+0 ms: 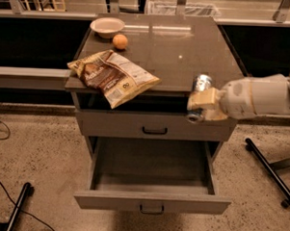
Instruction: Pick redbull can from middle drawer and place on counter
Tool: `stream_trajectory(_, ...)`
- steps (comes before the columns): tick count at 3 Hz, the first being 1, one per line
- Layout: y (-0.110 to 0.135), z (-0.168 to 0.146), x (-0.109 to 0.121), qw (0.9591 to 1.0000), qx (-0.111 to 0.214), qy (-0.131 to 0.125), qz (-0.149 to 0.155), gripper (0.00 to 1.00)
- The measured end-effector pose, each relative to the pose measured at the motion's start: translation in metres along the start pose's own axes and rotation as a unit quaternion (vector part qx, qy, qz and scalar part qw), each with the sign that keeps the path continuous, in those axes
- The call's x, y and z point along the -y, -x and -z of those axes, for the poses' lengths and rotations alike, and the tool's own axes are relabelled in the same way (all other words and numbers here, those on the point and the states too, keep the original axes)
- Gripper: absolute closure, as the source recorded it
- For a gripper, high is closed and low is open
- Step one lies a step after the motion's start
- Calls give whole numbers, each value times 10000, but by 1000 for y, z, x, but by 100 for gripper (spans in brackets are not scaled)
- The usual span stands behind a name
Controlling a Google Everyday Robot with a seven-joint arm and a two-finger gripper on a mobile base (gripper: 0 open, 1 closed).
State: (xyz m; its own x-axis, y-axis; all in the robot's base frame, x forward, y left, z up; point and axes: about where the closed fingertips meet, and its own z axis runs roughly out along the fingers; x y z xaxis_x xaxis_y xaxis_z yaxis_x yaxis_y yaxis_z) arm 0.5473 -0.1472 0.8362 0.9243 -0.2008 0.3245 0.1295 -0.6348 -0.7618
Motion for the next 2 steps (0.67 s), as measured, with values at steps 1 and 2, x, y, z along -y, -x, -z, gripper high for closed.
stream_trajectory(1,-43,-15,0,9976,-41,664,-165,100)
stream_trajectory(2,-95,-17,-20,9883,-94,1410,-565,100)
